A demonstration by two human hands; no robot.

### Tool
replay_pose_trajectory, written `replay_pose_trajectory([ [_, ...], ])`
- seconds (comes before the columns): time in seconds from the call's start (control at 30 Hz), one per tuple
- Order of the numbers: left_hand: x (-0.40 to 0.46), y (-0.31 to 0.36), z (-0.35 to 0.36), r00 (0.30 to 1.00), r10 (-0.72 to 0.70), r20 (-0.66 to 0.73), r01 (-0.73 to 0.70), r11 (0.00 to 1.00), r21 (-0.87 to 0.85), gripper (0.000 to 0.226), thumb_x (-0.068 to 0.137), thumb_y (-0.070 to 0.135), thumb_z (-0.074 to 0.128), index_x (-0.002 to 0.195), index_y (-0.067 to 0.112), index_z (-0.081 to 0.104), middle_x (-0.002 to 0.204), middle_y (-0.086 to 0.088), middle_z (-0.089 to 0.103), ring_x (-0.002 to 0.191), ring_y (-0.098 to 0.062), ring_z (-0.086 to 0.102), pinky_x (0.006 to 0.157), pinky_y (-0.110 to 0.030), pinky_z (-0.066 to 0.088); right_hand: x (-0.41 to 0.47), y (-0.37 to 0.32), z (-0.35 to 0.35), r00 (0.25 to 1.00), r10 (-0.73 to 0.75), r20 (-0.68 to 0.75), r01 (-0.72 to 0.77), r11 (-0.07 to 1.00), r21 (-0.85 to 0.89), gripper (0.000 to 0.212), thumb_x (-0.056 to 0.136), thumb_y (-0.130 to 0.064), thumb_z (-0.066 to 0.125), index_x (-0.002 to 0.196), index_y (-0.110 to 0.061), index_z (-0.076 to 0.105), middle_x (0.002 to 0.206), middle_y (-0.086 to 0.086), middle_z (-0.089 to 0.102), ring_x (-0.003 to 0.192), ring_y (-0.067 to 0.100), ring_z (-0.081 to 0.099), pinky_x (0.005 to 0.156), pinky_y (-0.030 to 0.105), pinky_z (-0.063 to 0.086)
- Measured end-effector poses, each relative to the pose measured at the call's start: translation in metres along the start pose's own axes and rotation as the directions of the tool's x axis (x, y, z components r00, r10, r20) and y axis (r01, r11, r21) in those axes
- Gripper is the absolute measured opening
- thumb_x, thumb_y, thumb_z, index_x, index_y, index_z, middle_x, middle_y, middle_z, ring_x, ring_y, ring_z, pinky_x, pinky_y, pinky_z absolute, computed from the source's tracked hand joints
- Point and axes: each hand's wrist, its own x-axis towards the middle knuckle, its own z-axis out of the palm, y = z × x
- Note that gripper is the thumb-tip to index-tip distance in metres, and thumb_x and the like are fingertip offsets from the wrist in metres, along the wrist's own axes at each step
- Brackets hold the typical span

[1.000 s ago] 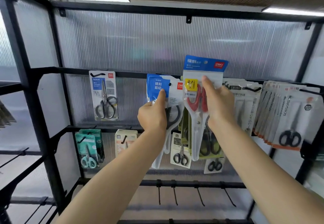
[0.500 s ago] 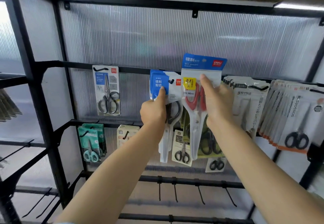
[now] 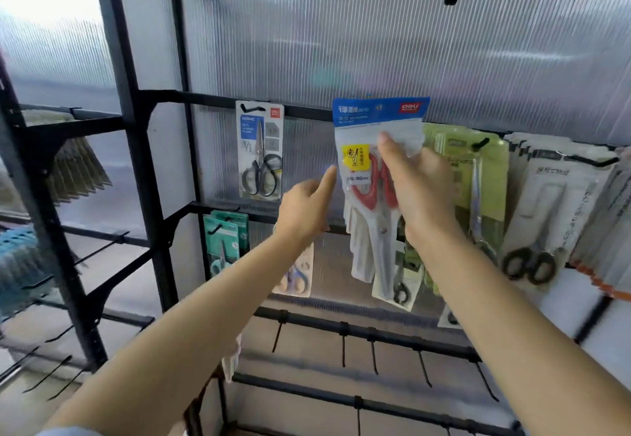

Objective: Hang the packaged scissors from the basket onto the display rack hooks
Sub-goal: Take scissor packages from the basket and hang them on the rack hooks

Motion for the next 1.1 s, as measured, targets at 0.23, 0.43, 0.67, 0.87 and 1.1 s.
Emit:
replay_pose_trajectory([
  [0.23,-0.052,-0.069,-0.080,0.920,-0.157,0.359,0.250,0.941,-0.229,0.073,0.072,0.066,0.039,0.093,0.000,0.065,0.085,-0.012,0.070,0.079,-0.023,0.068,0.074,-0.030,0.056,-0.038,0.052,0.078,0.964,0.181,0.195,-0.192,0.980,0.042,0.010,0.089,-0.035,0.061,0.087,-0.026,0.064,0.088,-0.009,0.071,0.083,0.002,0.068,0.077,0.024,0.055],
  [0.43,-0.074,-0.133,-0.134,0.931,-0.239,0.275,0.294,0.939,-0.179,0.029,0.082,0.039,0.067,0.093,0.012,0.067,0.092,-0.012,0.068,0.090,-0.030,0.065,0.095,-0.052,0.048,-0.087,0.096,0.155,0.914,0.306,0.266,-0.326,0.945,0.031,0.021,0.090,-0.031,0.062,0.094,-0.011,0.068,0.087,-0.001,0.071,0.084,0.013,0.068,0.075,0.025,0.055],
  [0.67,-0.094,-0.203,-0.171,0.919,-0.352,0.179,0.386,0.896,-0.218,0.010,0.094,0.014,0.056,0.086,0.014,0.063,0.087,-0.008,0.066,0.086,-0.028,0.064,0.088,-0.048,0.051,-0.121,0.139,0.192,0.873,0.371,0.317,-0.342,0.928,-0.146,0.023,0.092,-0.028,0.060,0.093,-0.006,0.060,0.081,0.002,0.063,0.069,0.001,0.058,0.063,0.014,0.045],
  [0.87,-0.114,-0.264,-0.183,0.857,-0.443,0.262,0.499,0.841,-0.211,0.007,0.094,0.011,0.055,0.090,0.013,0.061,0.081,0.001,0.067,0.080,-0.014,0.061,0.080,-0.033,0.052,-0.134,0.179,0.195,0.783,0.441,0.438,-0.339,0.894,-0.294,0.008,0.089,-0.019,0.064,0.085,-0.021,0.058,0.080,-0.007,0.064,0.070,-0.002,0.059,0.069,0.021,0.047],
  [1.1,-0.129,-0.326,-0.167,0.782,-0.556,0.283,0.610,0.777,-0.158,0.010,0.093,0.007,0.055,0.087,0.011,0.062,0.069,0.012,0.065,0.066,0.003,0.059,0.081,-0.028,0.050,-0.145,0.250,0.197,0.751,0.447,0.486,-0.143,0.829,-0.541,0.012,0.089,-0.019,0.063,0.082,-0.010,0.067,0.074,-0.010,0.060,0.068,-0.002,0.052,0.064,0.021,0.036],
])
